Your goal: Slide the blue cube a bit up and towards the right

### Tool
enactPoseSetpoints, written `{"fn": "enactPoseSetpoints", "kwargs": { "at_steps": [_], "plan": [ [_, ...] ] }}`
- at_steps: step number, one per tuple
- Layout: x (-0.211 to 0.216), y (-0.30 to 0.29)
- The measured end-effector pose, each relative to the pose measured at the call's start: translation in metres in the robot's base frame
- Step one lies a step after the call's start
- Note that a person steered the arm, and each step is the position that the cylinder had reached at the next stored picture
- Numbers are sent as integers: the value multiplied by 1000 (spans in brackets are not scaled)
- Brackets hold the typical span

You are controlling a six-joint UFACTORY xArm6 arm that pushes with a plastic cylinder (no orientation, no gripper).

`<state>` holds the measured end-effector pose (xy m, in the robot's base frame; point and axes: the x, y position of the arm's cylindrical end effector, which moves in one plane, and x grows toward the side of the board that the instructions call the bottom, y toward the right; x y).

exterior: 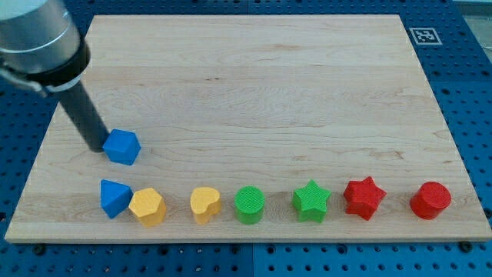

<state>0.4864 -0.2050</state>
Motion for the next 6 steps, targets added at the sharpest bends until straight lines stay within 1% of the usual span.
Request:
{"fn": "enactPoseSetpoints", "kwargs": {
  "at_steps": [2,3,4,5,6],
  "plan": [
    [56,19],
    [39,27],
    [3,34],
    [0,67],
    [2,118]
  ]
}}
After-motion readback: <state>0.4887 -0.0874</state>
